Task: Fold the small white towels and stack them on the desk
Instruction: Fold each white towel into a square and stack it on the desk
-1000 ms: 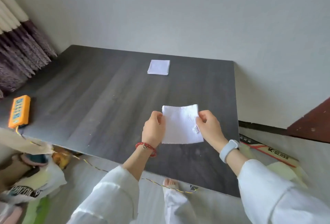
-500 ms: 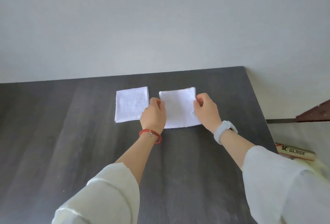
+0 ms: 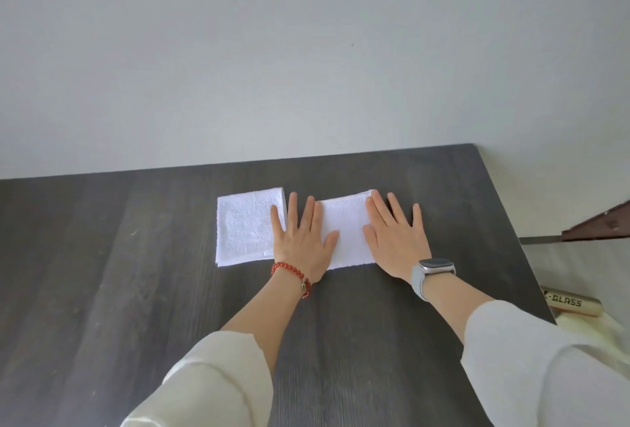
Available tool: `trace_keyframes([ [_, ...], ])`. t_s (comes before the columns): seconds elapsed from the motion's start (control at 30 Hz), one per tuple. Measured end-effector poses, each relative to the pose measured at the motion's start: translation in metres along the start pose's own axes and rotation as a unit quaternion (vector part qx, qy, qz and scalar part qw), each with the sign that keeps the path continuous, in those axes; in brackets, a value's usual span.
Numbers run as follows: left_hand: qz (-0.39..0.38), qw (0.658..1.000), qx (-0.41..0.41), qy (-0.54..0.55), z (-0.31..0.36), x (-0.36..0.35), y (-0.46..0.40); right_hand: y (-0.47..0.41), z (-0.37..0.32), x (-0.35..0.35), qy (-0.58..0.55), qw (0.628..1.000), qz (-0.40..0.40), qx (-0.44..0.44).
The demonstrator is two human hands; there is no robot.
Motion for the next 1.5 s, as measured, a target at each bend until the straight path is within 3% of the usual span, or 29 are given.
trace_keyframes([
  [0.1,0.039,0.999,0.007,0.025,-0.005,0.021,0.013,0.016,0.001,0.019,-0.023,1.0,0.0,0.001],
  [0.2,0.095,0.99,-0.03,0.1,-0.007,0.047,0.052,0.053,-0.004,0.046,-0.137,0.99,0.012,0.025],
  [0.33,0.148,0.948,-0.082,0.268,-0.002,0.07,0.129,0.13,-0.011,0.078,-0.337,0.937,0.075,0.052],
  [0.5,0.197,0.902,-0.151,0.354,0.037,0.094,0.235,0.273,-0.002,0.081,-0.433,0.887,0.159,0.027],
  [0.6,0.178,0.885,-0.218,0.37,0.087,0.094,0.297,0.369,0.021,0.058,-0.466,0.861,0.202,-0.033],
  [0.77,0.128,0.862,-0.355,0.34,0.205,0.071,0.378,0.531,0.081,-0.008,-0.476,0.821,0.267,-0.166],
  [0.87,0.079,0.839,-0.445,0.303,0.297,0.056,0.426,0.628,0.123,-0.057,-0.488,0.773,0.299,-0.272],
  [0.97,0.033,0.798,-0.537,0.271,0.398,0.038,0.482,0.726,0.162,-0.109,-0.5,0.728,0.304,-0.357],
  [1.13,-0.011,0.716,-0.662,0.222,0.578,-0.001,0.614,0.899,0.224,-0.197,-0.522,0.616,0.35,-0.476],
  [1.3,-0.07,0.65,-0.734,0.184,0.734,-0.056,0.763,1.068,0.276,-0.282,-0.518,0.525,0.367,-0.567],
  [1.5,-0.113,0.597,-0.784,0.129,0.863,-0.097,0.884,1.202,0.344,-0.353,-0.524,0.446,0.383,-0.616],
])
Point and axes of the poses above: each hand's wrist, its own y-axis away from the middle knuckle, its own x-axis out of the back of the hand, z = x × y, the point moved 1 cm from there along -y, towards the middle knuckle, and after that the axes turned 14 degrees about -z, right-handed, at the moved point
